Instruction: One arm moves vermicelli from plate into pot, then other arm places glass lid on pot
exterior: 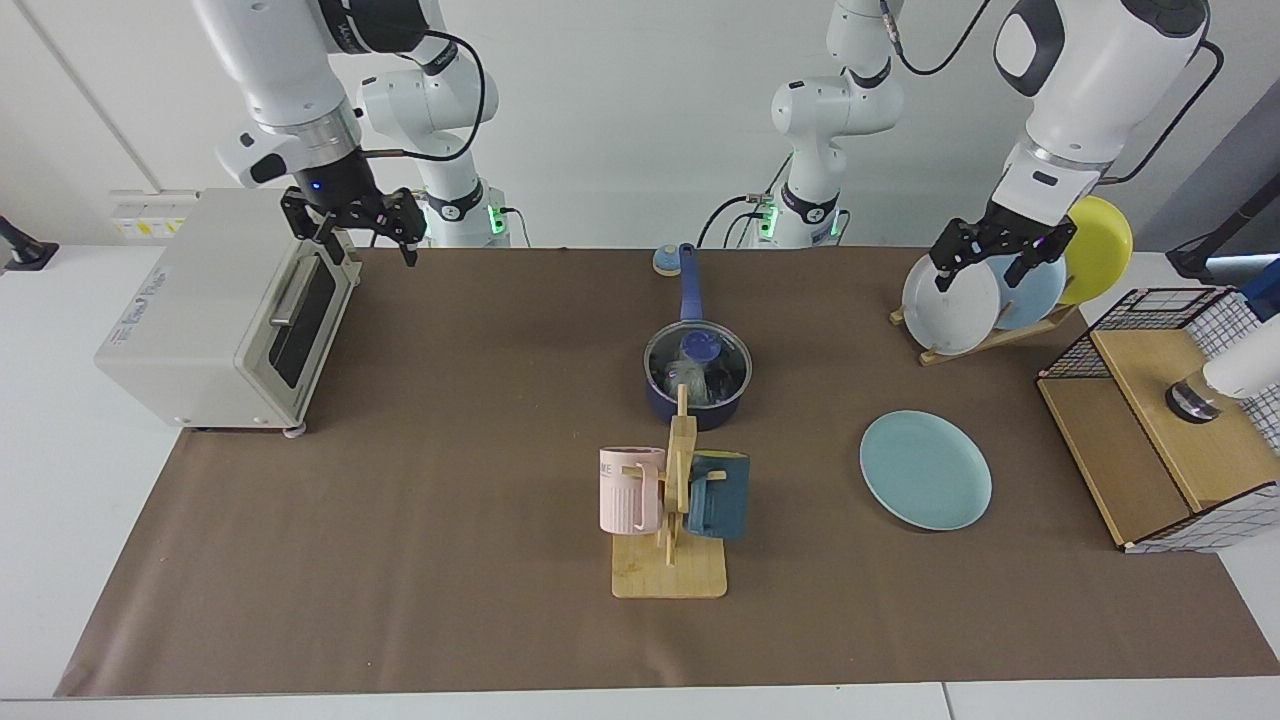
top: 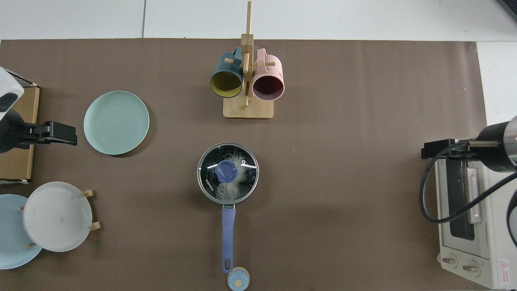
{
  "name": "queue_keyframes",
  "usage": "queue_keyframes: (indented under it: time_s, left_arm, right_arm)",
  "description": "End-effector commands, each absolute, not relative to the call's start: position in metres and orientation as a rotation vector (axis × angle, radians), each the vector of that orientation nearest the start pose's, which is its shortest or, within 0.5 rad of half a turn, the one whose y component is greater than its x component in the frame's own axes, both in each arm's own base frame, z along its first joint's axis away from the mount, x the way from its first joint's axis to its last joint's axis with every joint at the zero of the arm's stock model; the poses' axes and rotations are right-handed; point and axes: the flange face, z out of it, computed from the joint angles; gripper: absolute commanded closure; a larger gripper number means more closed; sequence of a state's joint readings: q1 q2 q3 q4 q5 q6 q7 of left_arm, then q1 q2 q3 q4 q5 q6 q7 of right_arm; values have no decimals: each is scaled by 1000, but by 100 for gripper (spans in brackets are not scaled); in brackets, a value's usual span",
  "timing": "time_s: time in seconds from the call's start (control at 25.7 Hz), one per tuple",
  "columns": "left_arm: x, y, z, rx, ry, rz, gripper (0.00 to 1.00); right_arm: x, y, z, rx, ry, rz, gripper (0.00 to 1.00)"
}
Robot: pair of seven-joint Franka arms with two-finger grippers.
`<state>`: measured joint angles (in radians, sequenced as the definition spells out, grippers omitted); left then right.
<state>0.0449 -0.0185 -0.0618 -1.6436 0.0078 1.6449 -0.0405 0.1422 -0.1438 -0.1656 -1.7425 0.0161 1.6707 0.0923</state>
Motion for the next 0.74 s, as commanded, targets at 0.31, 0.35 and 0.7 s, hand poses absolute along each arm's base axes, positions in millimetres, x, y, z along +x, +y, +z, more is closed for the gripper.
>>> queue_keyframes:
  time_s: [0.31, 0.35, 0.7]
  left_arm:
    - [550, -10, 610, -3123, -54, -32, 0]
    - [550, -10, 610, -3123, -54, -32, 0]
    - [550, -10, 610, -3123, -54, -32, 0]
  right_arm:
    - [536, -38, 653, -3102, 203, -156, 0]
    - [538, -41, 655, -3103, 213, -159, 0]
    - [524, -49, 650, -3088, 252, -115, 0]
